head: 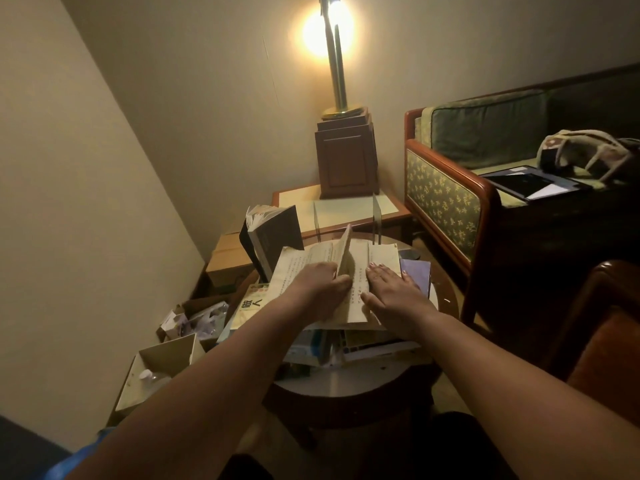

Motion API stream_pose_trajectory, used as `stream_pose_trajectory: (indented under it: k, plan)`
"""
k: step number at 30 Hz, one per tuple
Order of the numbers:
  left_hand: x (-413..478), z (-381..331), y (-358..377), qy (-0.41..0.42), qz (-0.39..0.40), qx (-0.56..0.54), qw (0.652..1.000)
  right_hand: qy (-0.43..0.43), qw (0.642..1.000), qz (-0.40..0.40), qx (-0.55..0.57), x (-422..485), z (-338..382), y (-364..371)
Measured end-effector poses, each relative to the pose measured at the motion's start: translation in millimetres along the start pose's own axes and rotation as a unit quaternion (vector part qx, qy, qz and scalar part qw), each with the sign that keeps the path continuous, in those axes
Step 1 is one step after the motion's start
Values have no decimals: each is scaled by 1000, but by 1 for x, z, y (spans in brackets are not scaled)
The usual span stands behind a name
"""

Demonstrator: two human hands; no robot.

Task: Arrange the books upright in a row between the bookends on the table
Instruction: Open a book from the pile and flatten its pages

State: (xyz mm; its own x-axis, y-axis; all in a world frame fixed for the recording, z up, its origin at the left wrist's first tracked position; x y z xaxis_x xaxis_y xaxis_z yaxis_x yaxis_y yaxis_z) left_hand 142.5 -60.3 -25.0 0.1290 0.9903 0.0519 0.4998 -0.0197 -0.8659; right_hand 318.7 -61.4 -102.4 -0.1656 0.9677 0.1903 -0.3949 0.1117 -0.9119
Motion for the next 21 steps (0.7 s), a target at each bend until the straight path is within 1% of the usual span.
stream_pose_trajectory:
  k: [2, 3, 6, 7, 10, 12, 13, 15, 17, 19, 21]
  plan:
    - [-1, -1, -8, 29, -58, -3, 998, -3, 1000, 3, -25, 1, 2, 1]
    - [-2, 2, -11, 41, -74, -2, 996, -3, 999, 7, -31, 2, 3, 1]
    - [-3, 14, -18, 66, -102, -8, 993, 7, 999, 29, -43, 3, 8, -3]
    - [-2, 19, -19, 70, -110, 8, 991, 10, 998, 38, -45, 4, 11, -5]
    - [-5, 29, -21, 66, -117, 129, 983, 26, 997, 59, -43, 6, 22, -9]
    - [-9, 36, -16, 89, -103, 206, 969, 31, 995, 65, -70, 9, 33, -10]
    - [-11, 38, -12, 105, -89, 222, 965, 24, 993, 63, -95, 10, 39, -11]
    - [-12, 42, -5, 109, -56, 189, 974, -10, 986, 58, -155, 13, 50, -12]
    - [-11, 44, 0, 78, -60, 124, 987, -27, 978, 63, -198, 15, 58, -13]
    - [-9, 48, 6, 59, -84, 88, 991, -8, 977, 78, -197, 18, 64, -13]
    - [-9, 51, 11, 42, -101, 61, 992, 19, 984, 82, -157, 22, 67, -11]
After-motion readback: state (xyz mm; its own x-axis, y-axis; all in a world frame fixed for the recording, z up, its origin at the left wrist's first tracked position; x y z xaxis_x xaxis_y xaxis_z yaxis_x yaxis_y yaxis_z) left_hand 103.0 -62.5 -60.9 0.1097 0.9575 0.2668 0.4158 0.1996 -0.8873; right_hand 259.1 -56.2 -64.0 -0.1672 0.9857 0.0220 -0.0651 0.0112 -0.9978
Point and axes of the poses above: each hand's wrist, its own x-axis towards the middle knuckle, its own y-axis out of the palm, z = x × y, the point moved 1 cm from there along x, towards the middle knuckle, and after that the axes turned 11 degrees about -z, right-handed, at the moved point
